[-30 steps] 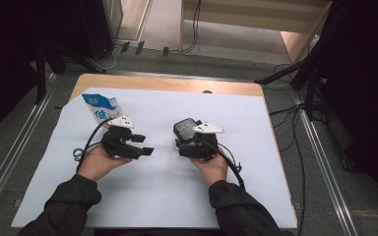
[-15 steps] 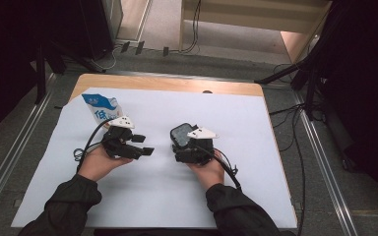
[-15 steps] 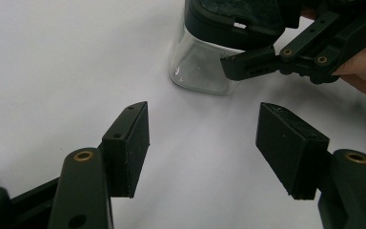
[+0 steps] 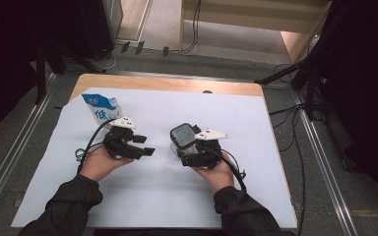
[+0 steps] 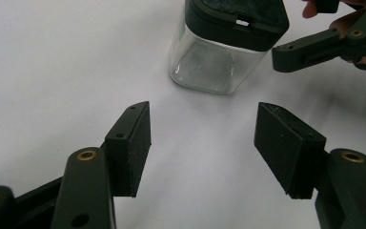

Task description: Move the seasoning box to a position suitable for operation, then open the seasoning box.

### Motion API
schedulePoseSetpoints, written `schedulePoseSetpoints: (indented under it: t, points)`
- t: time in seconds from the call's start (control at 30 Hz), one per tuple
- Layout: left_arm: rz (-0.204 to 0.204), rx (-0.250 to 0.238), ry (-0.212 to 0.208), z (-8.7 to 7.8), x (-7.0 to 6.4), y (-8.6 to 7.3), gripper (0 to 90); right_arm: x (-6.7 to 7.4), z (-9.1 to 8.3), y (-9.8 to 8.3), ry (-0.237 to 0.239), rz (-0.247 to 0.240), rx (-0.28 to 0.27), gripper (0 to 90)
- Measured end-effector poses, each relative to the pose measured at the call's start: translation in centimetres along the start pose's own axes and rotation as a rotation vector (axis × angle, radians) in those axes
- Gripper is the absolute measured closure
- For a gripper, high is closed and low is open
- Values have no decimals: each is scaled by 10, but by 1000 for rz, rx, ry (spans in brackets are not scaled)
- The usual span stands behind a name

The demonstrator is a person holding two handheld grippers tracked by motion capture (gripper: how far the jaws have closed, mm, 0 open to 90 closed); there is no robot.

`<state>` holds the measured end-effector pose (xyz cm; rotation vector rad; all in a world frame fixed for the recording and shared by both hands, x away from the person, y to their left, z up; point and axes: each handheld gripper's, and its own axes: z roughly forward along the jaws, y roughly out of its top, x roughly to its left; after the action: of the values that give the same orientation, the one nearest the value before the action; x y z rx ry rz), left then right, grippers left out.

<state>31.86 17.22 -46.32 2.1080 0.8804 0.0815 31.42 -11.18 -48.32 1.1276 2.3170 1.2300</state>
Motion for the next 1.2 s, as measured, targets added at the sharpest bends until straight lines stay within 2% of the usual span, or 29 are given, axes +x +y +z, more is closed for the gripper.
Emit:
schedulePoseSetpoints:
  t: [0.13,0.27,0.33,0.4,0.47,0.57,0.63,0.73,0.8,0.9,0.97,1.03,1.2]
  points:
    - [4,-11,-1,1,1,1,411,-3,-13,-1,22,5,-20,149]
    - [-18,-5,5,3,6,6,441,-8,-24,1,21,4,-34,174]
    - [-21,-11,-13,1,6,11,481,-13,-29,2,12,1,-44,227]
    - [-8,-8,-10,1,4,17,496,-18,-33,2,14,8,-44,268]
    - [7,-1,-4,1,4,21,519,-25,-36,1,30,5,-37,373]
    - [6,-5,-13,4,4,27,595,-34,-37,0,36,11,-28,449]
    - [12,0,-8,7,5,28,671,-40,-36,0,52,24,-20,505]
    - [-11,2,-24,12,7,23,805,-46,-33,0,37,27,-21,583]
    - [-10,11,-26,15,5,21,888,-51,-30,0,37,28,-14,634]
    - [0,6,-38,17,1,18,900,-57,-25,-1,41,48,-11,776]
    - [10,9,-33,19,-1,18,900,-59,-24,-1,44,53,-18,837]
    - [3,4,-42,21,-2,18,900,-60,-21,1,52,52,-19,900]
    - [8,-7,-44,22,-4,16,900,-62,-13,2,65,65,-10,900]
